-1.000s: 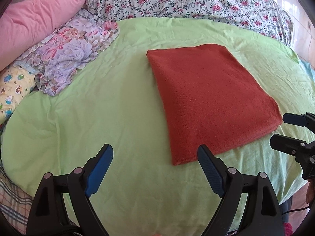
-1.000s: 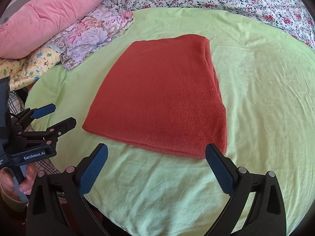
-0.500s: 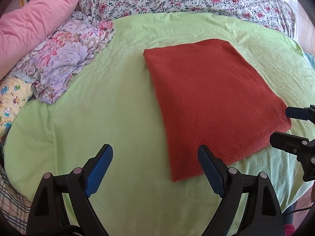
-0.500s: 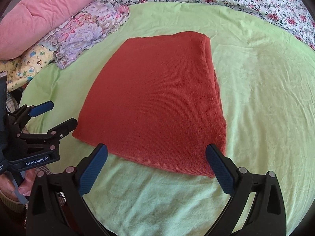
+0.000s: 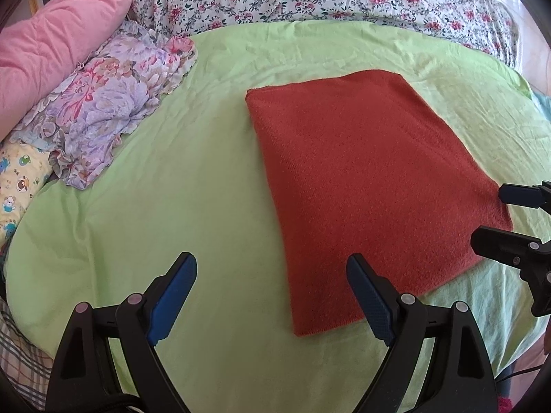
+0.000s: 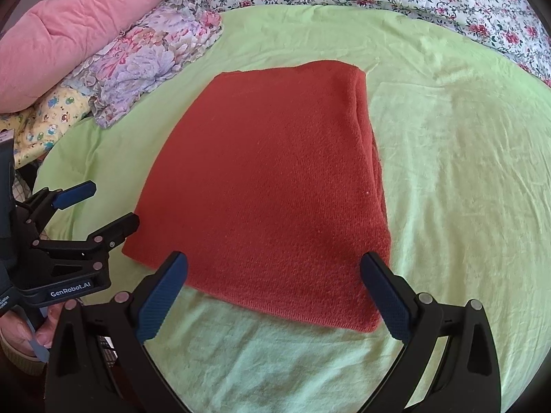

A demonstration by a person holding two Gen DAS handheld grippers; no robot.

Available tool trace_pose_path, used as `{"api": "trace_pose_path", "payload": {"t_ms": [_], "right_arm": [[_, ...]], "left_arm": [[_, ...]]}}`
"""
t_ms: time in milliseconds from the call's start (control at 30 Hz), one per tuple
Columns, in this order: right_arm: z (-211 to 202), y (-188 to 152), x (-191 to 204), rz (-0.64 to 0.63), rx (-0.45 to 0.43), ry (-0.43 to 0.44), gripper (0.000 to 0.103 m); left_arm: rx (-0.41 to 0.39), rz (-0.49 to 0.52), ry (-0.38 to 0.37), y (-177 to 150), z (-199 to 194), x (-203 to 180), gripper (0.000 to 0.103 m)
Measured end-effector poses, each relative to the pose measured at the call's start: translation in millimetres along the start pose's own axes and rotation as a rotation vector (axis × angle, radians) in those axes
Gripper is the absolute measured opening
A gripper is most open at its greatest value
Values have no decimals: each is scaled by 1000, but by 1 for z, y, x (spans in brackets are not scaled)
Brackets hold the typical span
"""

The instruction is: Fold small clothes

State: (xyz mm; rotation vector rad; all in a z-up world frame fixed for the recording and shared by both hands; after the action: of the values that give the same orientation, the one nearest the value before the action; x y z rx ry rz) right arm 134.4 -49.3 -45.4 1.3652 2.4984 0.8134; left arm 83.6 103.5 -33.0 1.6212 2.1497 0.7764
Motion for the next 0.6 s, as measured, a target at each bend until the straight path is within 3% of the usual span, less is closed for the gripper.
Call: {"api": "trace_pose_path", "payload": {"t_ms": [600], "right_arm": [[1, 4, -4, 1, 0, 0, 100]], "left_arm": [[-4, -5, -5, 5, 1, -3, 90]]}}
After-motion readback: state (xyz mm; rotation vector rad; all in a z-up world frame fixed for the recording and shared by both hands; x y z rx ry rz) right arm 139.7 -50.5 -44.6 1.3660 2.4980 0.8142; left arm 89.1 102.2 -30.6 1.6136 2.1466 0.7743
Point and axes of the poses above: each gripper's, at about its wrist camera, not at the fingertips, and z roughly the way its jaws point, x to its left, y to its top, the point moved 6 cm from there along z, roughly the way its jaws point, and after that the axes turned 13 degrees about -z, right-handed, at the moved point
